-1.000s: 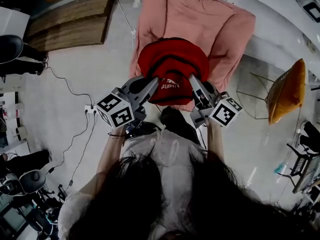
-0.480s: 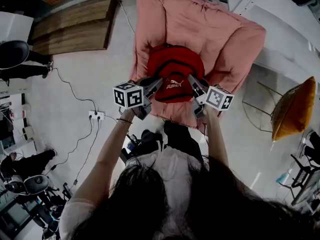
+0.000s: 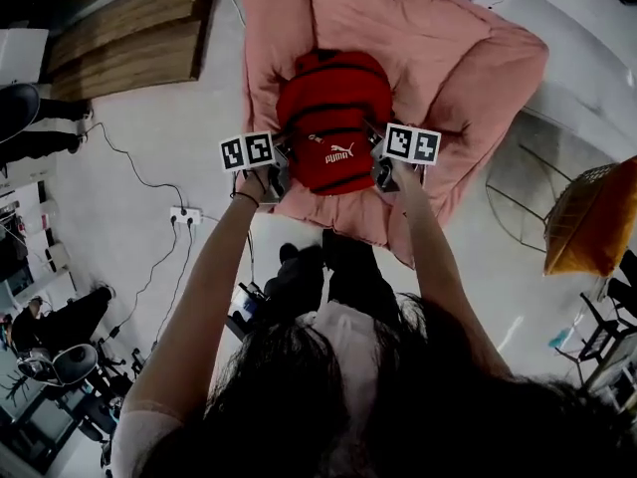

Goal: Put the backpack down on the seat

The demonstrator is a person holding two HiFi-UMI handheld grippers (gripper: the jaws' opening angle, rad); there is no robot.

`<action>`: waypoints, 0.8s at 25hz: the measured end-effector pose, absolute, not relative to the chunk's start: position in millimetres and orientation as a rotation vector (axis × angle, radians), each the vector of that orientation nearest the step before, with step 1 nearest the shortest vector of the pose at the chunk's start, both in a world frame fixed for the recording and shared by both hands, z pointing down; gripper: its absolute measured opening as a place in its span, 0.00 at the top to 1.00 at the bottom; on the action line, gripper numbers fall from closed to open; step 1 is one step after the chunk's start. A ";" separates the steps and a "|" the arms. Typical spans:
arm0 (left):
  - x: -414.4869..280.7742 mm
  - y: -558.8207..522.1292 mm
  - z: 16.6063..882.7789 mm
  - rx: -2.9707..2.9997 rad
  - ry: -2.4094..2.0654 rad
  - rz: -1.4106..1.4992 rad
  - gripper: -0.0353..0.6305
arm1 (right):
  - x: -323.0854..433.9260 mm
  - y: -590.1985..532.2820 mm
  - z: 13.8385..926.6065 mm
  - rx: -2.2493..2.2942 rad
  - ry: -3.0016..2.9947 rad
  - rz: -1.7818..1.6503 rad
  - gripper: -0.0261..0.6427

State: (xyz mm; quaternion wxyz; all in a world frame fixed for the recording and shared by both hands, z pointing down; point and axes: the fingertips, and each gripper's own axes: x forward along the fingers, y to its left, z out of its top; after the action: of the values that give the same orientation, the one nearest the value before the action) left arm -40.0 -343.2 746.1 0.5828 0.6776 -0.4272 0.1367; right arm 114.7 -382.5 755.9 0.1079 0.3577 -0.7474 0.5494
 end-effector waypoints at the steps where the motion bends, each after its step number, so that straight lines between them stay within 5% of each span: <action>1: -45.5 -339.2 756.9 1.559 -1.017 0.343 0.90 | 109.9 -381.8 768.7 1.030 -2.173 1.604 0.88; 12: -40.7 -316.0 778.3 1.497 -1.002 0.412 0.88 | 105.7 -381.0 825.0 1.034 -1.983 1.456 0.88; 13: -40.6 -315.3 776.2 1.517 -0.996 0.424 0.85 | 105.9 -380.5 824.2 1.051 -1.977 1.422 0.88; 15: -38.2 -315.1 767.3 1.577 -0.970 0.431 0.56 | 107.0 -379.2 818.9 1.072 -1.965 1.358 0.84; 17: -39.9 -312.9 757.1 1.618 -0.956 0.431 0.53 | 107.2 -375.7 810.2 1.077 -1.963 1.352 0.61; 20: -55.2 -307.5 742.7 1.644 -0.990 0.408 0.53 | 113.6 -366.4 794.1 1.120 -1.980 1.398 0.59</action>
State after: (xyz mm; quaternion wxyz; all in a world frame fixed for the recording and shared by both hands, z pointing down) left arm -55.2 -307.5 742.7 0.5561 0.6964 -0.4195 0.1726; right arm 113.6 -366.4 794.1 0.2336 0.4078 -0.7209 0.5093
